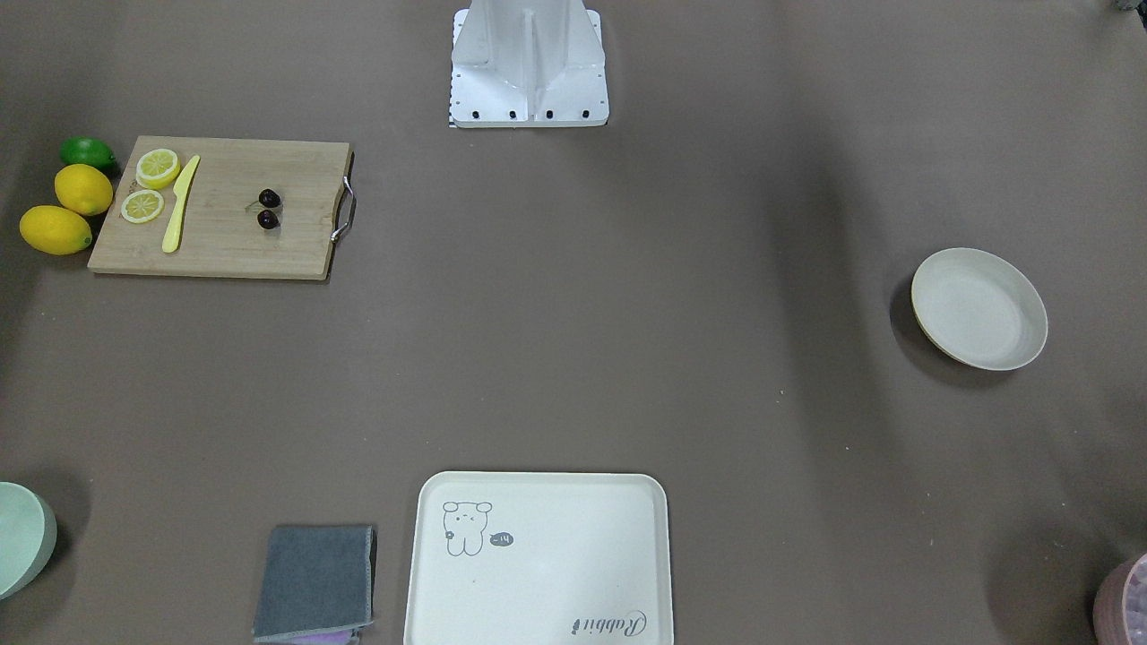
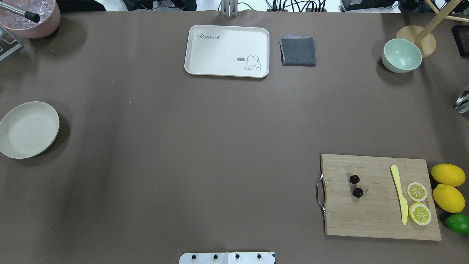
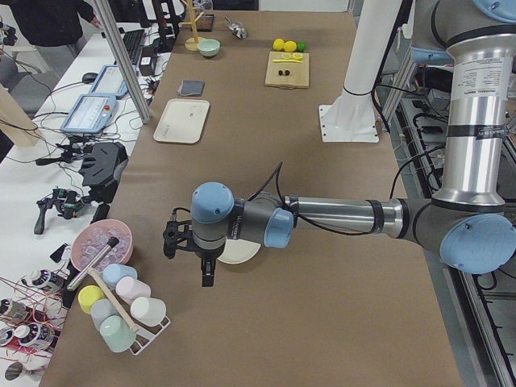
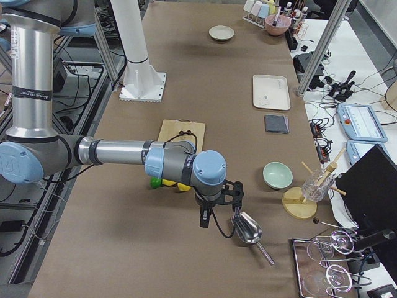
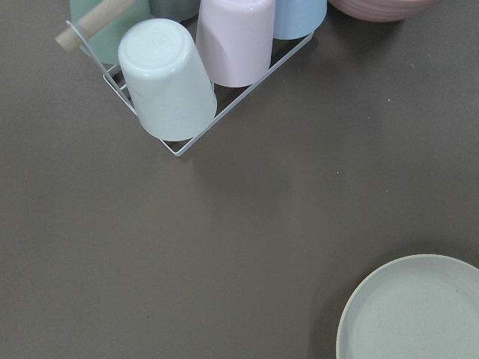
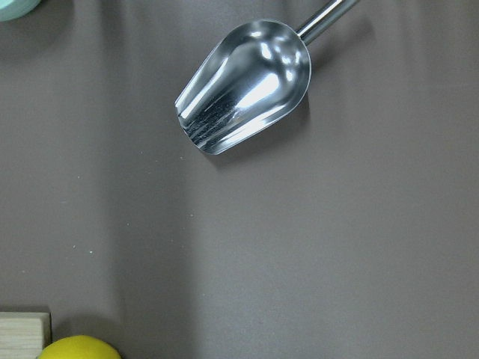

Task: Place red cherry on plate

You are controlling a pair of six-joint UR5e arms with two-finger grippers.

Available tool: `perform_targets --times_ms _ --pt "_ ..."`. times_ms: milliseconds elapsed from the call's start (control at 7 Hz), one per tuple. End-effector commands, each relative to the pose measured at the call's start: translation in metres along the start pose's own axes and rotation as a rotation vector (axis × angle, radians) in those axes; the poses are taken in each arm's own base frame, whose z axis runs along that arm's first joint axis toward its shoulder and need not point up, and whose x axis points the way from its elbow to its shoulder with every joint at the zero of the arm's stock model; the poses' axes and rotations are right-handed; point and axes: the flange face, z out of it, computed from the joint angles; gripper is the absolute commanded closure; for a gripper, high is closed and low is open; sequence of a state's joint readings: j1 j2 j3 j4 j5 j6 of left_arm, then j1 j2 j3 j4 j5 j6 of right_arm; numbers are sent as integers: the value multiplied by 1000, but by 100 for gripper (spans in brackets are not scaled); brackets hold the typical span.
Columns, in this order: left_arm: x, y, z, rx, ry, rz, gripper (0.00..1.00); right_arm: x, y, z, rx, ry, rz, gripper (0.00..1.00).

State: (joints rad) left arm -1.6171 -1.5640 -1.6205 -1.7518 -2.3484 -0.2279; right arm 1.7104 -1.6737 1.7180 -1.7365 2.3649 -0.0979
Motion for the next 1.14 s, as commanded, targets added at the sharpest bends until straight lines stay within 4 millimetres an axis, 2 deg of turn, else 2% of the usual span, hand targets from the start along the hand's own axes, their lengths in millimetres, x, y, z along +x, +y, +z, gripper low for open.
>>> perform_targets --times_ms 0,143,571,714,857,1000 --pt "0 0 1 -2 0 4 1 -1 -1 -1 3 -3 -1 0" --pt "-6 -2 9 -17 0 -18 1 -1 -1 -1 2 -3 0 0" --pt "7 -11 3 0 7 9 1 -4 -1 -4 8 -3 -7 0" --pt "9 -11 3 -1 11 9 1 -4 0 -4 8 -3 0 0" --pt "20 -12 -7 19 22 -32 1 -5 0 -4 9 -3 -1 0" --pt "25 -7 -6 10 92 -52 1 -5 3 -5 10 -3 -3 0"
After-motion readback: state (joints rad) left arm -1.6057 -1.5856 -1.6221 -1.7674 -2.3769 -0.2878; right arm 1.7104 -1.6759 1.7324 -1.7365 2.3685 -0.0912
